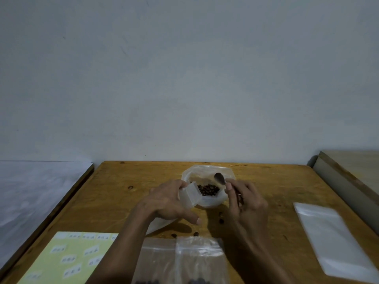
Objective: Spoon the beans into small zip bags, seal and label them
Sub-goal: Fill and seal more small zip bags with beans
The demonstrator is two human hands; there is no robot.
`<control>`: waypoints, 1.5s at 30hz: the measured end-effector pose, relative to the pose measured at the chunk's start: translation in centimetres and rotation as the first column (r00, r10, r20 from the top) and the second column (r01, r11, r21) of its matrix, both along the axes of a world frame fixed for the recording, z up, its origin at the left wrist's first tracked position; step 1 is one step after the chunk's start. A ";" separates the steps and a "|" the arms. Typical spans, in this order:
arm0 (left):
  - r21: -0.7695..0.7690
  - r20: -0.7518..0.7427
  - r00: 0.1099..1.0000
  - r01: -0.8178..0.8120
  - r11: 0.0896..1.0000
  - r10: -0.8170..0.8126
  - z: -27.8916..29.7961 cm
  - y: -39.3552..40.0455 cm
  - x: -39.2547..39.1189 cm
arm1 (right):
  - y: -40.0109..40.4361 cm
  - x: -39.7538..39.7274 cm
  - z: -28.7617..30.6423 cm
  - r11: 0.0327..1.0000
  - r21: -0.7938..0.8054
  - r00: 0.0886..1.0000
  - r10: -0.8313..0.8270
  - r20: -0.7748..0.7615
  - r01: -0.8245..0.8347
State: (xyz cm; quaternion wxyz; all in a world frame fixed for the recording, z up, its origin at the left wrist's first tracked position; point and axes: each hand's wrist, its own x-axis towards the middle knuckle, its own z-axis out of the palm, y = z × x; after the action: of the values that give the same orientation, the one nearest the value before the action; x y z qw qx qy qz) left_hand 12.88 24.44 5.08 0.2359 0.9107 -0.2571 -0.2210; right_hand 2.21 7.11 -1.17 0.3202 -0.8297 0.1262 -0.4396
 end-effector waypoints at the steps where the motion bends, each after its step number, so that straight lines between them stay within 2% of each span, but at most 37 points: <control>1: -0.003 0.002 1.000 0.001 1.000 -0.001 0.0 0.0 0.0 | 0.0 0.0 -0.2 0.996 -0.091 1.000 -0.006 -0.010 0.005; 3: -0.004 0.001 1.000 0.006 1.000 -0.006 0.1 -0.1 -0.2 | 0.2 0.0 -0.4 0.987 -0.160 0.996 -0.018 -0.088 0.004; 5: -0.003 0.008 1.000 0.011 1.000 -0.011 0.2 -0.4 -0.4 | 0.6 0.2 -1.1 0.991 -0.128 0.988 -0.051 -0.147 0.033; 8: 0.004 0.019 1.000 0.016 1.000 -0.016 0.3 -0.6 -0.7 | 1.3 0.3 -1.2 0.995 0.001 0.987 -0.094 -0.134 0.095; 10: 0.004 0.018 1.000 0.019 1.000 -0.019 0.3 -0.6 -0.7 | 1.7 0.2 -0.8 0.976 0.182 0.989 -0.101 -0.108 0.119; 11: 0.002 0.017 1.000 0.019 1.000 -0.019 0.2 -0.6 -0.7 | 1.9 0.2 -0.6 0.943 0.302 0.988 -0.108 -0.109 0.136; 13: -0.005 0.010 1.000 0.013 1.000 -0.013 0.1 -0.5 -0.6 | 2.0 0.4 -0.3 0.820 0.542 0.982 -0.134 -0.132 0.184; 16: -0.009 0.015 1.000 0.010 1.000 -0.009 -0.1 -0.4 -0.5 | 1.9 0.9 -0.4 0.598 0.768 0.972 -0.182 -0.149 0.230; 18: -0.015 0.022 1.000 0.007 1.000 -0.007 -0.3 -0.4 -0.5 | 1.6 0.9 -0.2 0.536 0.811 0.968 -0.209 -0.142 0.235; 23: -0.086 0.038 0.999 -0.028 0.996 0.031 -1.1 -0.5 -0.8 | 0.7 0.2 2.1 0.530 0.835 0.983 -0.175 -0.064 0.149; 28: -0.136 0.063 0.996 -0.058 0.989 0.067 -1.6 -0.6 -0.9 | -0.5 -0.7 4.6 0.463 0.887 0.995 -0.090 0.047 0.000; 31: -0.153 0.051 0.996 -0.066 0.986 0.075 -1.9 -0.7 -0.9 | 0.0 -1.4 6.0 0.536 0.841 0.997 0.030 0.067 -0.072; 34: -0.149 0.056 0.996 -0.053 0.987 0.062 -2.0 -0.8 -0.8 | 1.0 -1.9 6.3 0.780 0.621 0.995 0.101 -0.011 -0.073; 36: -0.150 0.056 0.996 -0.057 0.987 0.066 -2.0 -0.9 -0.7 | 0.9 -2.0 6.0 0.871 0.489 0.998 0.059 0.015 -0.058; 38: -0.149 0.052 0.995 -0.073 0.986 0.082 -2.0 -0.8 -0.7 | 0.5 -1.7 5.2 0.905 0.425 1.000 -0.003 0.011 -0.002; 41: -0.144 0.065 0.994 -0.080 0.986 0.090 -2.0 -1.1 -0.7 | 0.3 -0.8 2.6 0.926 0.365 0.992 -0.056 -0.109 0.093; 45: -0.133 0.084 0.991 -0.090 0.987 0.102 -2.3 -1.3 -0.7 | 1.2 0.0 -0.7 0.950 0.301 0.983 -0.028 -0.181 0.082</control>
State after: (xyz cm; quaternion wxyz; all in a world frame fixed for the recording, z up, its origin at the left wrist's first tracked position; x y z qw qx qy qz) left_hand 12.16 23.11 2.82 0.2925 0.9141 -0.2371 -0.1507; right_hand 2.21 8.34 -1.88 0.4207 -0.8012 0.2439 -0.3487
